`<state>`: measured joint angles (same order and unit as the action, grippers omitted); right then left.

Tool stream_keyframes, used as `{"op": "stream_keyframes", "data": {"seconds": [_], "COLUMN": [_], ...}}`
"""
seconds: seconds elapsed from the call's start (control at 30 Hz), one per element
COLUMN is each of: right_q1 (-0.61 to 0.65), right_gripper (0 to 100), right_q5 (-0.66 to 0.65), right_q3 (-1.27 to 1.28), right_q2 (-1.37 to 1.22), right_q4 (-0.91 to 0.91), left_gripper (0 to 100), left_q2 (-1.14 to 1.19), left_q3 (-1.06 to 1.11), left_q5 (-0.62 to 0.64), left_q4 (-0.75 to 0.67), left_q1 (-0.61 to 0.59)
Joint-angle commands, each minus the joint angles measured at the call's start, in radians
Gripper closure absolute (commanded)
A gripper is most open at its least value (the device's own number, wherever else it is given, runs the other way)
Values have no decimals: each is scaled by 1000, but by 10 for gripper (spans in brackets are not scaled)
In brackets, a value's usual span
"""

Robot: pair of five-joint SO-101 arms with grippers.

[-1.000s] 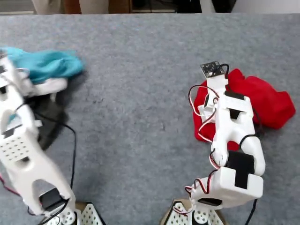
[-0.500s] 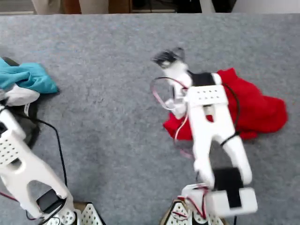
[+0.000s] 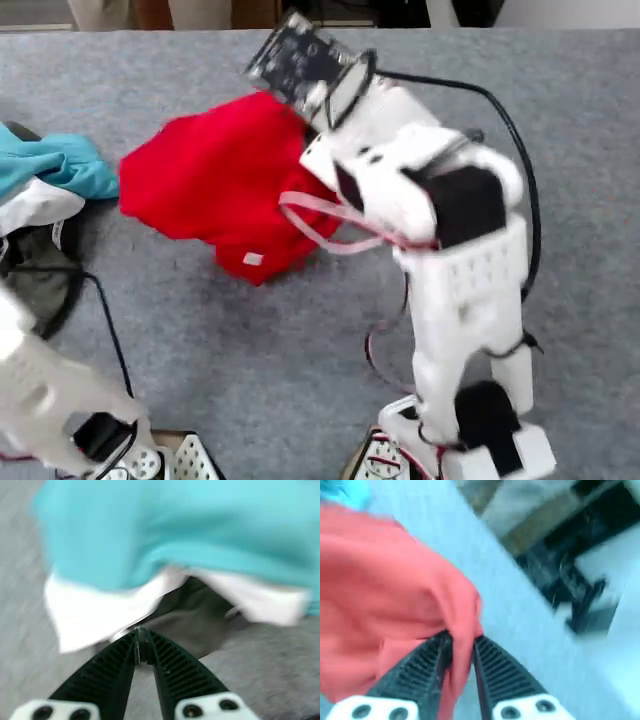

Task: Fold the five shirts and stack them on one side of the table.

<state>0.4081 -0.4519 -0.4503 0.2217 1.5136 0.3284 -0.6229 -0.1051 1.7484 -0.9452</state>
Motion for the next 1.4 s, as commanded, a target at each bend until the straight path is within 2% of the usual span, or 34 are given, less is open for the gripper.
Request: {"op": "stream_keyframes", "data": {"seconds": [0.0,0.13,0.23,0.37,0.43,0.57,0.8,0.93,1.07,1.17,1.27,1.37], "right_q1": [-116,-243,-328,-415,-421,-398,-397,-397,-401,-401,-395,-394], "right_gripper": [996,996,996,996,996,996,996,996,996,996,994,976], "right_q5": [12,11,11,11,6,-21,-25,-57,-81,-94,-109,-201], "right_q3": [62,248,409,662,780,955,1210,1308,1337,1331,1277,1231], "right_q2": [-68,-171,-228,-229,-209,-119,180,335,433,481,496,495], "right_q4": [8,-11,-95,-334,-428,-474,-528,-519,-466,-423,-359,-285], "left_gripper": [978,978,978,978,978,977,840,817,818,818,818,816], "left_q2": [-74,19,99,251,344,544,842,934,943,932,892,845], "left_q3": [269,480,450,341,221,-117,-709,-898,-1046,-1049,-1039,-1040], "left_q5": [-9,-29,-100,-46,14,112,259,261,261,261,261,239], "left_q4": [-37,-311,-310,-338,-348,-347,-342,-262,-95,-8,12,12], "left_q1": [-140,-235,-206,-80,-18,87,176,253,304,313,278,219]}}
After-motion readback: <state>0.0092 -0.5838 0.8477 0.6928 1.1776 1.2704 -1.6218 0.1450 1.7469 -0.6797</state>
